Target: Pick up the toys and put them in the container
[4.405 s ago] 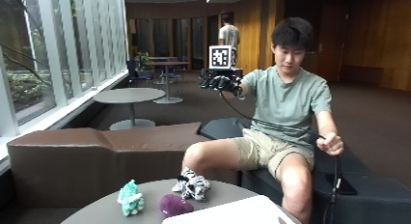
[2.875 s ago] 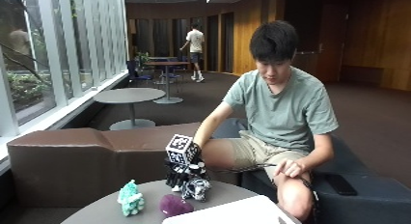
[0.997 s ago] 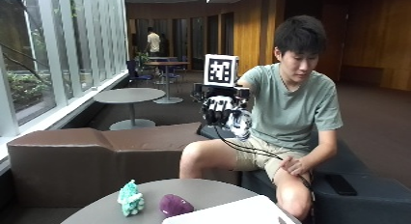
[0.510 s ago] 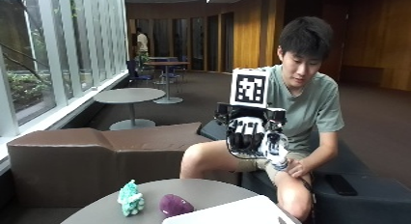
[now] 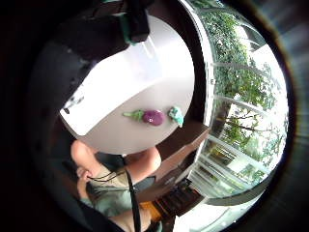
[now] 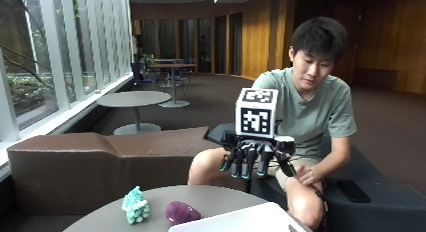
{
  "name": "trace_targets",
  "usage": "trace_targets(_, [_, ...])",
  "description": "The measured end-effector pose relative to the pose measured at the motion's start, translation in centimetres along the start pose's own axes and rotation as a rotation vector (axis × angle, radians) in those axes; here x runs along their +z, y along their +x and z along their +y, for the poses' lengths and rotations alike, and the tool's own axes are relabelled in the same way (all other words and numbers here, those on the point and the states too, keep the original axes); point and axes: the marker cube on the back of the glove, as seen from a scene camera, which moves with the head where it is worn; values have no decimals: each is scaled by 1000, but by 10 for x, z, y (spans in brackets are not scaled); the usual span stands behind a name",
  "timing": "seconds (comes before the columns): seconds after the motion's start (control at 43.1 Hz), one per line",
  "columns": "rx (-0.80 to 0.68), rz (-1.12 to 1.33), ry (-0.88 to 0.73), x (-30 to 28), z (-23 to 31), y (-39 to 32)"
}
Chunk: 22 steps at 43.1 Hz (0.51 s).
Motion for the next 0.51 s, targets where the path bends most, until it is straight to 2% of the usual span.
trace_targets(0.301, [57,33,96,-46,61,80])
trace_targets(0.51, [142,14,137,-51,102,161])
